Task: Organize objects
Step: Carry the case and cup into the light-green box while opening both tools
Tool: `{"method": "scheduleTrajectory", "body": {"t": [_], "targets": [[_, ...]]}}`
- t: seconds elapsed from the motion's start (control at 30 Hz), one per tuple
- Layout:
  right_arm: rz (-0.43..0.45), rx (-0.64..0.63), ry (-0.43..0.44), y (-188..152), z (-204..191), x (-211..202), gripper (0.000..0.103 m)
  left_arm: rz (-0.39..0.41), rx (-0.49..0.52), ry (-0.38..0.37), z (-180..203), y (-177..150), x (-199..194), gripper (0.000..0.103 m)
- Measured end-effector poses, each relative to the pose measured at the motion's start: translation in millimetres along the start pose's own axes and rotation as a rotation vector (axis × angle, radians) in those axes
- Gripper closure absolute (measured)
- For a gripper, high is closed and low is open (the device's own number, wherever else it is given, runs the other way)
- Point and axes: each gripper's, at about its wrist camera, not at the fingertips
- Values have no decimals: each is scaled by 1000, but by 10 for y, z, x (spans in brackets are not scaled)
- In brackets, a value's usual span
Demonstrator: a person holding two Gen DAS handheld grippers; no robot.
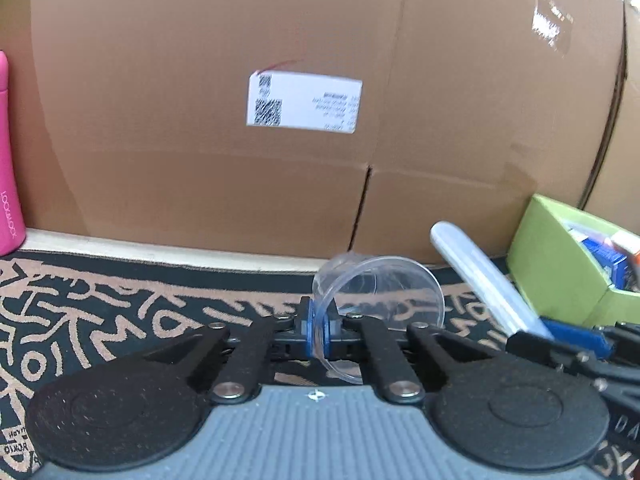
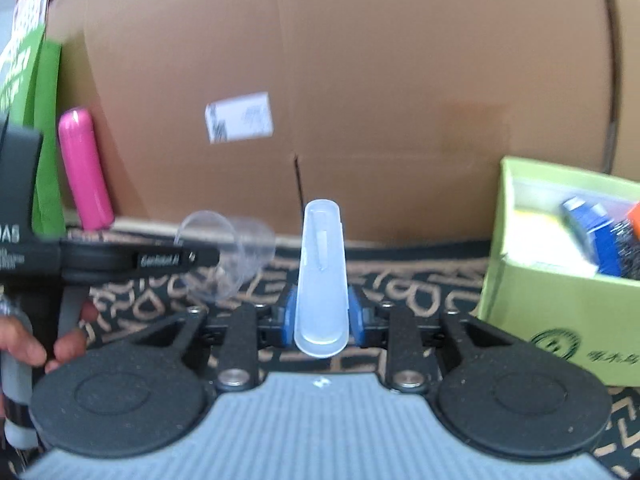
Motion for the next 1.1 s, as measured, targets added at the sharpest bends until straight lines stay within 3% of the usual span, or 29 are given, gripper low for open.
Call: {"method": "scheduleTrajectory", "body": {"t": [0.13, 0.33, 0.53, 0.8, 1.07, 1.1], "targets": [[65, 46, -11, 77, 176, -156, 76, 23, 14, -19, 109, 4, -100, 98], [222, 113, -70, 227, 501, -531, 76, 100, 48, -107, 478, 72, -271, 98], [316, 222, -216, 256, 1005, -792, 76, 124, 116, -199, 1100, 291, -248, 98], [301, 295, -400, 120, 1808, -819, 76, 130, 209, -250, 1921, 488, 66, 98], [236, 344, -453, 8, 2215, -689, 76, 92, 275, -214, 2277, 426, 543, 98], [204, 338, -465, 2, 2232, -617, 71, 87, 301, -217, 2312, 393, 589, 97]]}}
Point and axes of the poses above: each gripper's, at about its wrist camera, not at the fingertips, and x roughly the way its jaws point, z to its right, y to its top, and after that the axes turned 10 degrees about -y, right-handed
